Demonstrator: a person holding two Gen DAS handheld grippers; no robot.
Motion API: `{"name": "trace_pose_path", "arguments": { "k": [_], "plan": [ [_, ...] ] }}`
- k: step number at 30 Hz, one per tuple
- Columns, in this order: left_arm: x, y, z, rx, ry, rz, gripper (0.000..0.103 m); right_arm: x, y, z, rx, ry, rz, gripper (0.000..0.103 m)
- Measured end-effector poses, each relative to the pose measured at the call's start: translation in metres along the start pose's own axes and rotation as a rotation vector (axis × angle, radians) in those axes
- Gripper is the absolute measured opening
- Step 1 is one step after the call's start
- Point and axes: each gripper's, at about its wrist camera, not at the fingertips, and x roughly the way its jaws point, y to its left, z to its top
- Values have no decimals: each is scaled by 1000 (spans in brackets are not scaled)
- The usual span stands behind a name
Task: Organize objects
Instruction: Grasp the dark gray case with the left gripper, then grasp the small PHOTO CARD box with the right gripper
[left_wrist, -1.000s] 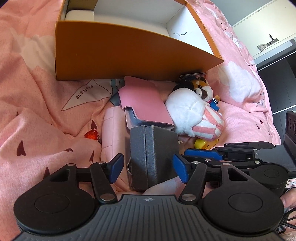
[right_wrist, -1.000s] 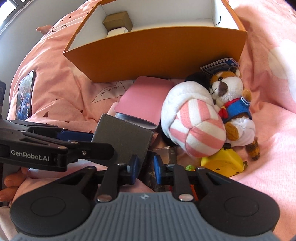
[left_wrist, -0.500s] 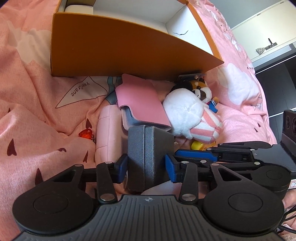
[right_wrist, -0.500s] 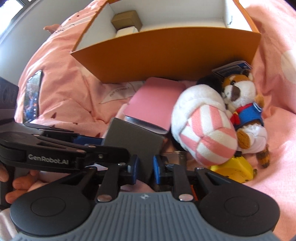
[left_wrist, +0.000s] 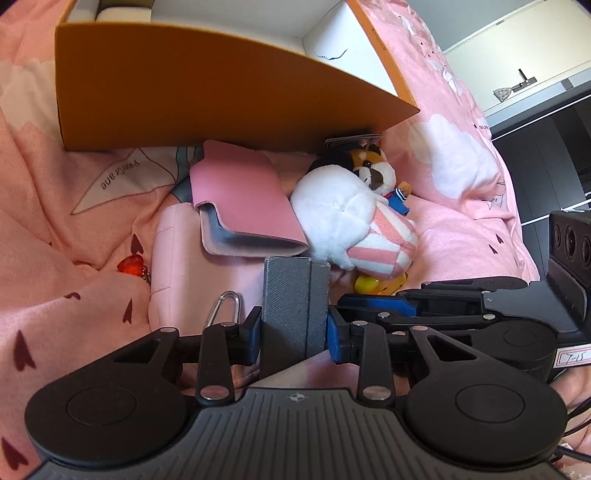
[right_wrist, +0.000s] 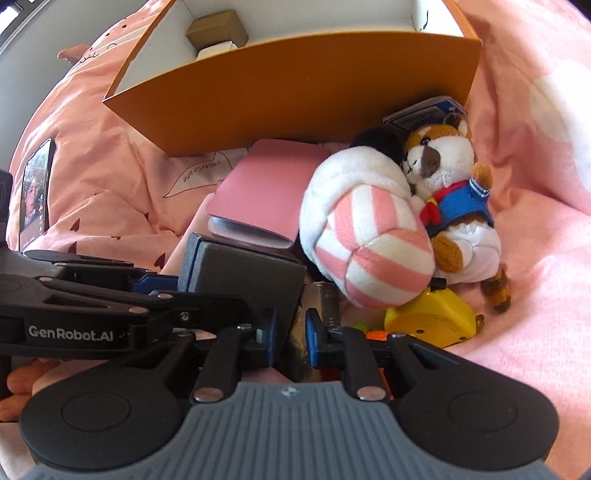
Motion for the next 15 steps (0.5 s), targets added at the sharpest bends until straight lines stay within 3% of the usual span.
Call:
{"name": "trace_pose_path", "arguments": {
  "k": [7,11,15],
  "plan": [
    [-39,-7,6,43,-29,61,37,-12,-3,-4,-36,30,3,22],
    [-56,-9,10,80,-82,164,37,-9,-1,0,-85,53,-29,41],
    [-63,0,13,56,-99,194,37,6,-2,10,-91,100,-12,41]
  ]
}}
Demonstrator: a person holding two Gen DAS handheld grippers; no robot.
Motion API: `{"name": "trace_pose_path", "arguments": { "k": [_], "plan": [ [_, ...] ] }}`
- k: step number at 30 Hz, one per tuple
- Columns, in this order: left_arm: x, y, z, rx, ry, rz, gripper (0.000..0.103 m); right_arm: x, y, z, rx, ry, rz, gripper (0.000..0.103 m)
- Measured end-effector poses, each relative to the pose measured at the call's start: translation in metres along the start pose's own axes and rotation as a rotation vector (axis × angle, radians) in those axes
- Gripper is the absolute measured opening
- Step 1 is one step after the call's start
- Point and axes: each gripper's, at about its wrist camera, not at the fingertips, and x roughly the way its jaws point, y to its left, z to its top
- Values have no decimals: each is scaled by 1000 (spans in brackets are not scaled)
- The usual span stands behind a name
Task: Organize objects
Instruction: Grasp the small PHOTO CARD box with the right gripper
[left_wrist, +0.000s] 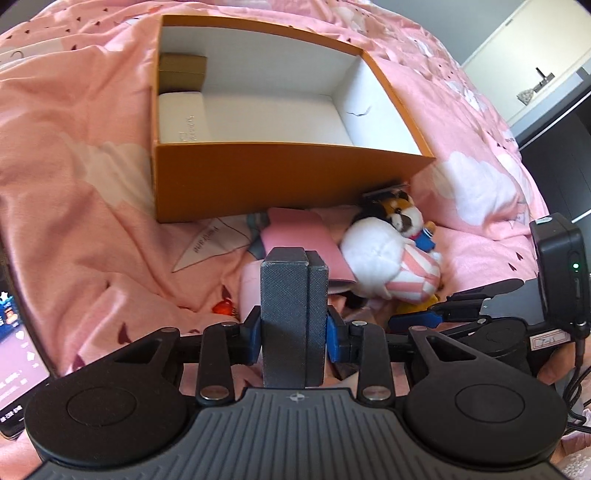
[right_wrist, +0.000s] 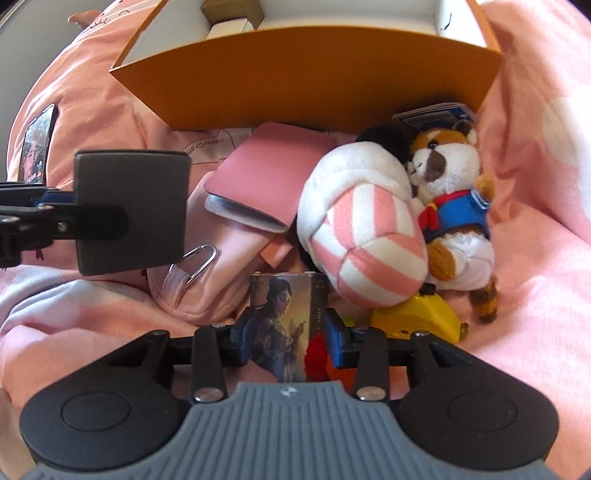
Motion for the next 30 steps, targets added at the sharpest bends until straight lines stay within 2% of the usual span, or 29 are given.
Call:
{"name": "trace_pose_path", "arguments": {
  "k": [3,7,10,12,17,20,30],
  "plan": [
    [2,3,-1,-11,2,-7,37,16,1,9,-14,43,-27,42],
    [5,6,-2,-18,6,-21,38,35,-1,16,-12,98,-43,56],
    [5,8,-3,-29,8,-28,38,46,-6,18,4,123,-18,56],
    [4,10,-2,-35,8,-33,38,45,-7,17,10,124,-1,49],
    [3,9,-2,-28,5,-32,38,26,0,10,-45,85,-19,33],
    [0,6,-2,-21,-4,-29,37,10,5,3,-65,48,-10,26],
    [-22,-12,10,1,-97,-80,37,-55,8,-5,-95,-122,-10,24]
  ]
}}
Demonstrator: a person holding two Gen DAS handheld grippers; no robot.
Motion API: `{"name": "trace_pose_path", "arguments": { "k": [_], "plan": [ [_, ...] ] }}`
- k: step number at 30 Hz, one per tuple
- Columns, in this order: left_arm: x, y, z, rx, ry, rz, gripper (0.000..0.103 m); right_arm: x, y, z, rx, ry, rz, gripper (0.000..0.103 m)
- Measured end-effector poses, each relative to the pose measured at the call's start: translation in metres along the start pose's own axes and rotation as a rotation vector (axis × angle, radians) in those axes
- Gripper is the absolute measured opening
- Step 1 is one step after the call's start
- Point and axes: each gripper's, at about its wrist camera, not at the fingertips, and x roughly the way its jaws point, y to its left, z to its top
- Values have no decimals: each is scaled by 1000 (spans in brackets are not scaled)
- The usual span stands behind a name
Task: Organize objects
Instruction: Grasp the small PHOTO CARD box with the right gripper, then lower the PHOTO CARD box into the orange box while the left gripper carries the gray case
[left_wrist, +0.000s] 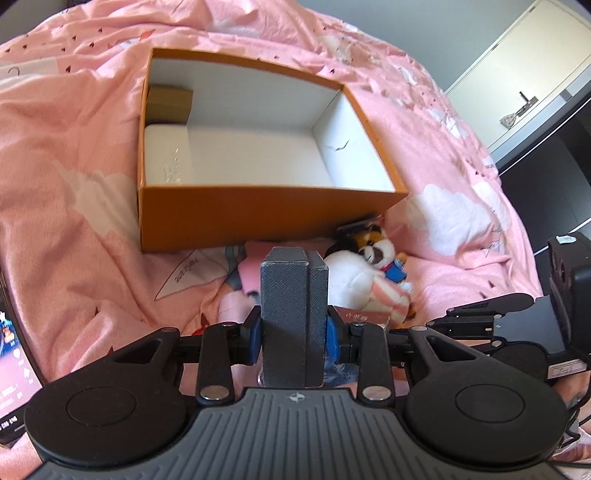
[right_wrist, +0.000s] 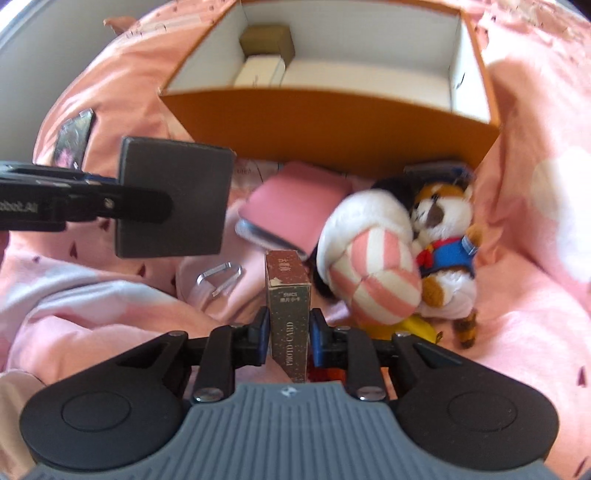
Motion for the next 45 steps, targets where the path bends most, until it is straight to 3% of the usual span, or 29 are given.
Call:
{"name": "trace_pose_path", "arguments": {
  "k": [15,21,25,30,35,45],
  "plan": [
    [-26,-18,66,55,-191,-43,37,-77,5,75,-18,-345,12,24],
    [-6,-5,106,-12,-203,-66,37,-87,-12,111,9,-433,-6,24],
    [28,9,123,-108,-177,-104,37,-72,-36,131,80,-429,-24,24],
    [84,33,133,-208,-71,-111,37,-47,-61,149,148,-393,-54,24],
    [121,44,131,-236,36,-116,37,-16,-75,162,154,-336,-70,24],
    [152,55,124,-238,174,-81,38,27,-88,175,154,-238,-66,24]
  ]
}}
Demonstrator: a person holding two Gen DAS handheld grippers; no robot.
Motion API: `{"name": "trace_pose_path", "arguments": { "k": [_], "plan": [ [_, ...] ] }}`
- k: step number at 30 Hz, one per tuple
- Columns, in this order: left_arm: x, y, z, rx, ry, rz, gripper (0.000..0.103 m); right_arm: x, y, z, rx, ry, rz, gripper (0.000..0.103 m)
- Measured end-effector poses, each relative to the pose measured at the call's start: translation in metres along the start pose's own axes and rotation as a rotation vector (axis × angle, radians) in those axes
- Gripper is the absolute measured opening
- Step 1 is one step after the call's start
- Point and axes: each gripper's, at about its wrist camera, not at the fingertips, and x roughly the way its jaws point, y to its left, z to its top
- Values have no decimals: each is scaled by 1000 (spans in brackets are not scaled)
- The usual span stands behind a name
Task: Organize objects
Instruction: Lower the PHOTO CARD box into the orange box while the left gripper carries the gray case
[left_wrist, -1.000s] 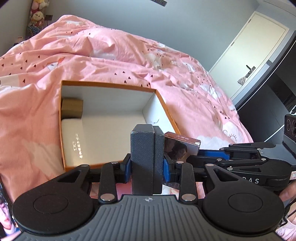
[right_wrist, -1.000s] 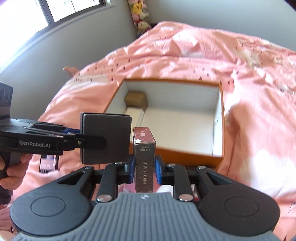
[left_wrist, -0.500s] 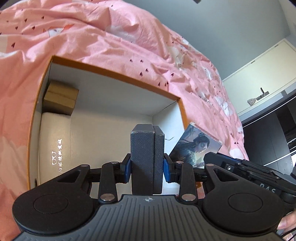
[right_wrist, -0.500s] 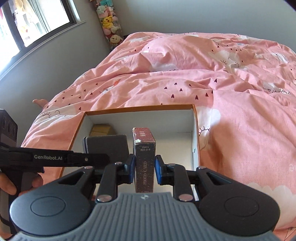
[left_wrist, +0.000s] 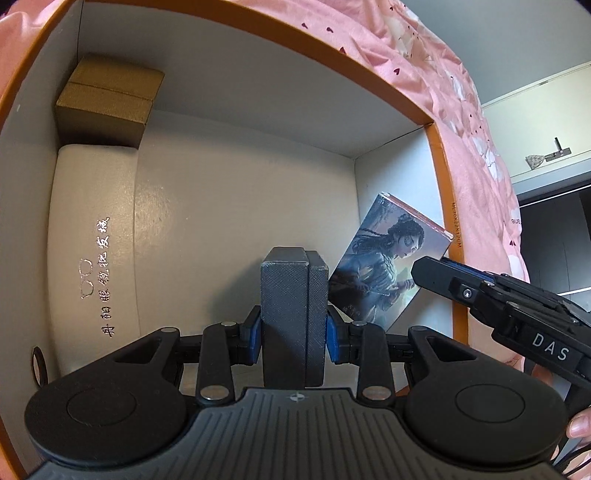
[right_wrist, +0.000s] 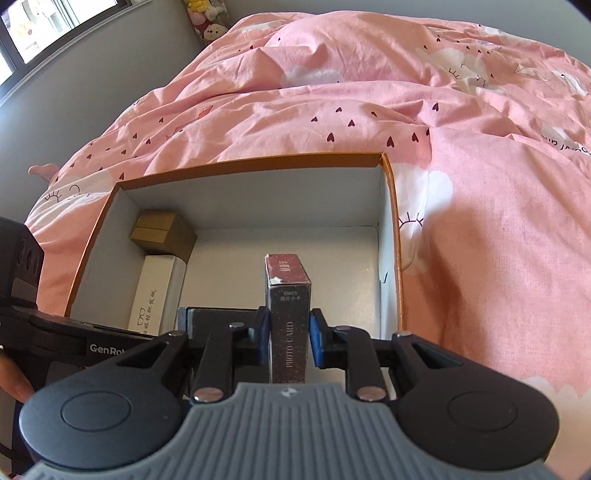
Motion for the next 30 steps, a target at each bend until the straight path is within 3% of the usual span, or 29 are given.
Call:
{"name": "trace_pose_path", "arguments": {
  "k": [4,12,20,26,30],
  "plan": [
    [1,7,1,-22,15,-15,38,9,3,0,-10,21,3,24],
    [-7,1,-5,57,-10,128,51,18,6,-1,-20,46,5,24],
    [-24,-9,-12,142,-60,250,51,21,10,0,-43,66,-10,24],
    [-36,-13,-10,189,-85,289,51,31,17,-1,-60,100,-5,24],
    [-43,-12,-5,209,-82,268,46,38,26,-2,-75,127,12,24]
  ]
}}
